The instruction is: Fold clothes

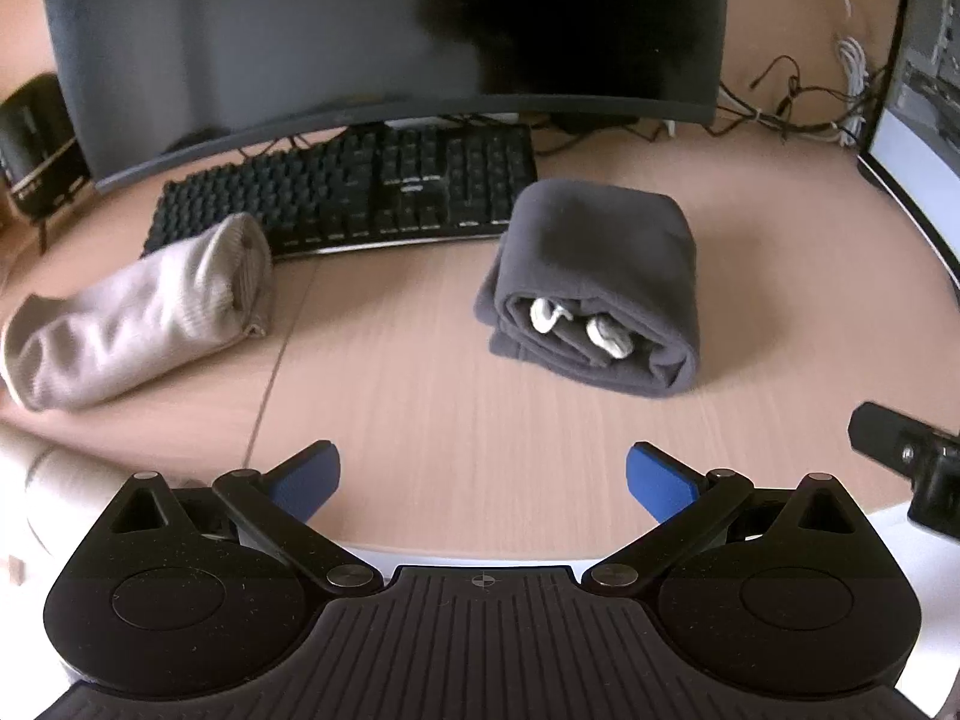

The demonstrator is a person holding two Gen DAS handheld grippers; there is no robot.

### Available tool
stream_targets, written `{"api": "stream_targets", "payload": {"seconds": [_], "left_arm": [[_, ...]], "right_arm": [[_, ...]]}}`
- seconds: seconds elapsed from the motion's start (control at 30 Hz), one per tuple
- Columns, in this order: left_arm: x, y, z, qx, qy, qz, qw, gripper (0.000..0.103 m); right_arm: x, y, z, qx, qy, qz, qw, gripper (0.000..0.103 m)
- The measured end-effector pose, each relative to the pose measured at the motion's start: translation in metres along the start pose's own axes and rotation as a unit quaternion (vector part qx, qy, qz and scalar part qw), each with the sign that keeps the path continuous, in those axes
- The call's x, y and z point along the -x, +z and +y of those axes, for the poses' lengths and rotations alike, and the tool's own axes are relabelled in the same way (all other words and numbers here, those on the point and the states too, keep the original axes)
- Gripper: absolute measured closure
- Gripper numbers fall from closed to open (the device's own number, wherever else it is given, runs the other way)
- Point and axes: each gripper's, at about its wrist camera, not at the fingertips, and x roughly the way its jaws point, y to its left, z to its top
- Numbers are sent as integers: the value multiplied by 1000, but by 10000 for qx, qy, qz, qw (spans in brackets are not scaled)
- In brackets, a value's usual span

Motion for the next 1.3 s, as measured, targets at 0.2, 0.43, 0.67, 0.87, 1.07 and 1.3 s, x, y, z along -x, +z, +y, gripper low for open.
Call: {"api": "stream_targets", "payload": {"seconds": [0.2,0.43,0.67,0.87,1.07,1.3], "left_arm": [[1,-2,0,5,6,179,9998,0],[0,-1,2,130,32,249,9996,0],[-3,0,4,262,-26,254,9993,0],[-4,0,5,246,-83,268,9993,0],[-4,1,7,270,-98,273,9992,0],[-3,0,9,287,-113,286,9991,0]], "right_arm": [[-8,5,0,-36,46,141,9999,0],[-9,3,3,159,171,170,9996,0],[-12,2,11,367,130,85,9992,0],[-15,2,12,417,139,150,9989,0],[-16,2,13,436,119,161,9988,0],[-15,1,14,428,122,177,9989,0]]}}
